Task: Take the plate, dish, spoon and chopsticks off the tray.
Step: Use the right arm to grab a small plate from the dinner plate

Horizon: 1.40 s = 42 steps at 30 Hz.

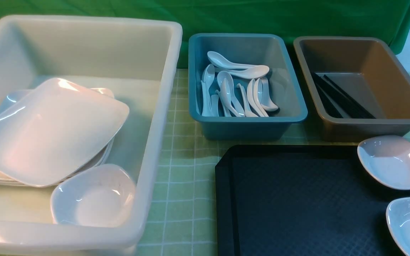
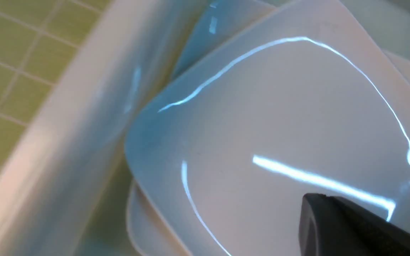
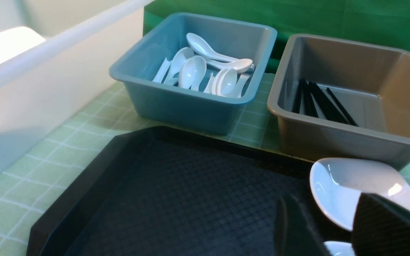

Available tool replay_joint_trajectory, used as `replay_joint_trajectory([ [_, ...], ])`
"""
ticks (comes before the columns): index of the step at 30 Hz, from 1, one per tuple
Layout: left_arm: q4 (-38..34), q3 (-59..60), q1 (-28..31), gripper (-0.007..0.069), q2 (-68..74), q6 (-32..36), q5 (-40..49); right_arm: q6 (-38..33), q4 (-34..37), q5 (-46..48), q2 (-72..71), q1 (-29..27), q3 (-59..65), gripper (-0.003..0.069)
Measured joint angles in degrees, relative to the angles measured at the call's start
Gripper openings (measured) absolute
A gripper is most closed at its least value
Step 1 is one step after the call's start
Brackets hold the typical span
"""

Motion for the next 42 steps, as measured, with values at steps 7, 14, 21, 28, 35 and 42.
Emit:
replay_joint_trajectory([
  [7, 3.2, -12.2, -10.9, -0.0017, 15.4, 2.2, 4.2, 0.0, 0.0, 0.0, 0.0, 0.0, 0.0, 0.0239],
  [14, 6.0, -20.3, -18.9, -0.0017, 25.5, 2.7, 7.3, 0.0, 0.0, 0.0, 0.0, 0.0, 0.0, 0.0239],
  [21, 5.2, -21.2, -24.4, -0.0017, 26.7, 3.9, 9.3, 0.0, 0.0, 0.0, 0.0, 0.0, 0.0, 0.0239],
  [28, 2.2, -21.2, -26.7, -0.0017, 27.9, 3.9, 9.3, 0.0, 0.0, 0.0, 0.0, 0.0, 0.0, 0.0239],
  [35, 3.1, -21.2, -26.5, -0.0017, 31.6, 2.7, 6.2, 0.0, 0.0, 0.1, 0.0, 0.0, 0.0, 0.0239],
  [42, 11.2, -21.6, -26.7, -0.0017, 34.0, -5.6, -3.2, 0.0, 0.0, 0.1, 0.0, 0.0, 0.0, 0.0239],
])
